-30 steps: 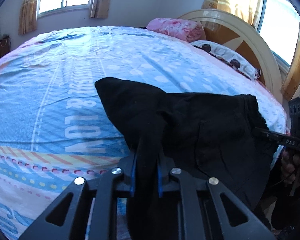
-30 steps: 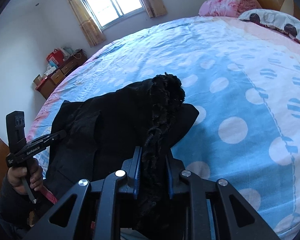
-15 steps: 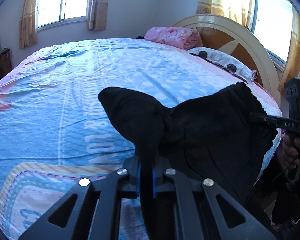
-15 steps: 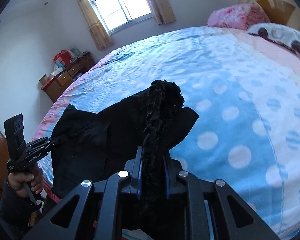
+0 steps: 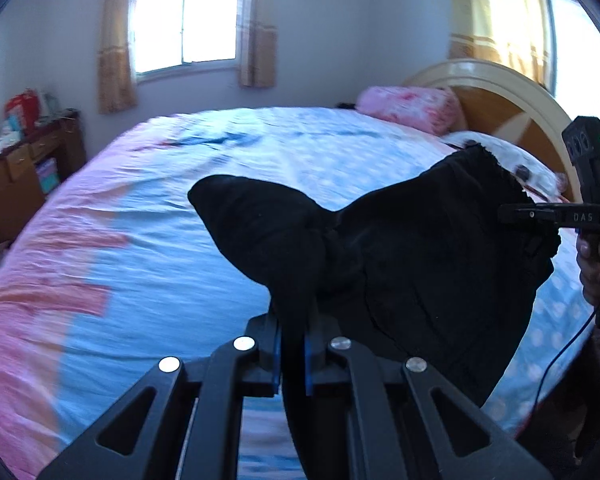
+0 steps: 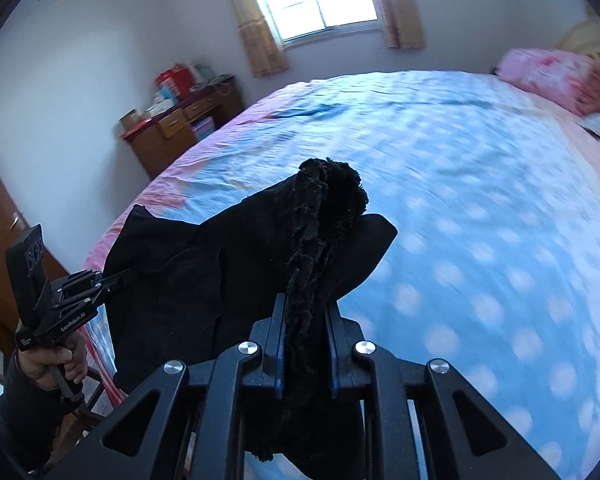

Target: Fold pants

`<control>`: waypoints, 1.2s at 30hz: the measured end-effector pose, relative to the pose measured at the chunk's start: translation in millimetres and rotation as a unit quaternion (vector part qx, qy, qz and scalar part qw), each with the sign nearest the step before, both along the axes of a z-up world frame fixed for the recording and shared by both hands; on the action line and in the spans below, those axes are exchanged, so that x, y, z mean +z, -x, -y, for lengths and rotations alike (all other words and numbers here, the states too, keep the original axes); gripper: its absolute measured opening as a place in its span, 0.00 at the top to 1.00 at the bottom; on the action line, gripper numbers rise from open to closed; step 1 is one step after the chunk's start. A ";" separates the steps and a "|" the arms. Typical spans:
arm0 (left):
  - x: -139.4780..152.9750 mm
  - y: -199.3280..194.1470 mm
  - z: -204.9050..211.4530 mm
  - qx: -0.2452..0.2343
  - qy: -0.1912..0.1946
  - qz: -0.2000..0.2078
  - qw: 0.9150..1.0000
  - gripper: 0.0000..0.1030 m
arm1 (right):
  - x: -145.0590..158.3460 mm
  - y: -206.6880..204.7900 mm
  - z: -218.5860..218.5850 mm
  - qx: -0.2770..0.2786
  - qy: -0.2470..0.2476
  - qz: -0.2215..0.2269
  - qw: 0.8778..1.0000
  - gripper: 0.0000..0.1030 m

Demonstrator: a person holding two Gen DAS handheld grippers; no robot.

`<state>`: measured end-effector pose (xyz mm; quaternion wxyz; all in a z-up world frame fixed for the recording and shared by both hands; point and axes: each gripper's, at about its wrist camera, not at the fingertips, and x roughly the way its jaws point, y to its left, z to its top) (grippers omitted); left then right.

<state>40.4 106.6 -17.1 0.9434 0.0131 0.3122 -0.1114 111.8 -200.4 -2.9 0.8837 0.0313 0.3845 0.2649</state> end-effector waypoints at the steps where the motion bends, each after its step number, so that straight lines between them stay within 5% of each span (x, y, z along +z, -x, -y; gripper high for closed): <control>1: 3.4 -2.5 -14.2 0.015 -0.002 0.005 1.000 0.92 | 3.3 -8.7 -13.9 0.010 0.002 0.003 1.000 0.85; 8: 9.5 -14.5 -84.6 0.079 -0.021 0.016 0.997 0.92 | 15.8 -59.2 -105.7 0.071 0.002 0.009 0.997 0.85; 15: -1.4 -33.5 -138.9 0.131 -0.028 0.015 0.991 0.92 | -2.6 -103.7 -182.1 0.102 0.008 0.003 0.995 0.85; 26: -51.2 -72.5 -179.8 0.157 -0.024 -0.031 0.987 0.91 | -55.2 -164.4 -233.2 0.103 0.016 -0.039 0.994 0.86; 36: -83.1 -85.9 -176.1 0.174 -0.046 -0.060 0.982 0.57 | -101.5 -188.3 -237.0 0.087 0.041 -0.086 0.992 0.77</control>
